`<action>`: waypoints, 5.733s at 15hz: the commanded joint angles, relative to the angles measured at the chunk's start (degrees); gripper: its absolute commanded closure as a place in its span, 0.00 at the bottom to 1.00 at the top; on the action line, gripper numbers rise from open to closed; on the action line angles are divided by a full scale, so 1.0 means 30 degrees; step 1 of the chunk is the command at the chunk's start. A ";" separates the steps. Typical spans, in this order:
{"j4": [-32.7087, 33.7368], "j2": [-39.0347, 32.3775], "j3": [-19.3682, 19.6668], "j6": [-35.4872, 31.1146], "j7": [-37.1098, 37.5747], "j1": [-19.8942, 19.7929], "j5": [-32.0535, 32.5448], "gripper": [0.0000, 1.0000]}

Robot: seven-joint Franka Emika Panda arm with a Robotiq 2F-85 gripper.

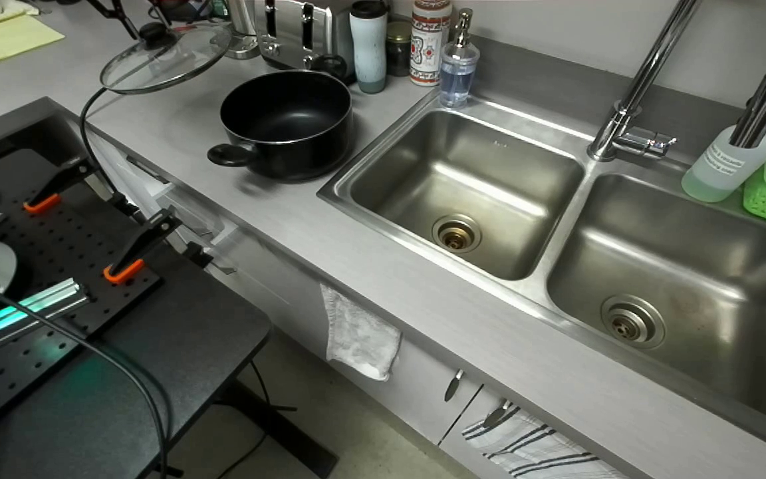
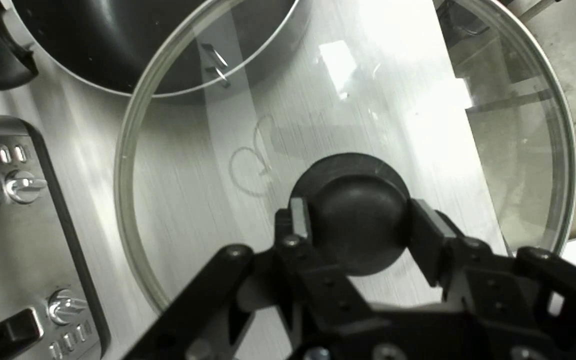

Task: Take the lid off of the pot

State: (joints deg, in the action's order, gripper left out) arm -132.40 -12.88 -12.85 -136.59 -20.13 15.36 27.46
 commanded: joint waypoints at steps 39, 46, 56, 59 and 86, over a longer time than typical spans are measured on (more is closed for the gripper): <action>0.8616 -0.9620 0.0551 0.2371 -0.4666 0.0962 0.1534 0.75; 0.9183 -1.0358 0.0750 0.2572 -0.4817 0.1079 0.1769 0.75; 0.9663 -1.0743 0.1053 0.3114 -0.4254 0.1278 0.2597 0.75; 0.9826 -1.0829 0.1053 0.3338 -0.4160 0.1277 0.2719 0.25; 0.7522 -0.7797 0.0284 0.2991 -0.0637 0.0974 0.1694 0.00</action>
State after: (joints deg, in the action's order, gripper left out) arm -105.16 -40.94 -11.56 -126.75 -26.11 18.47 33.87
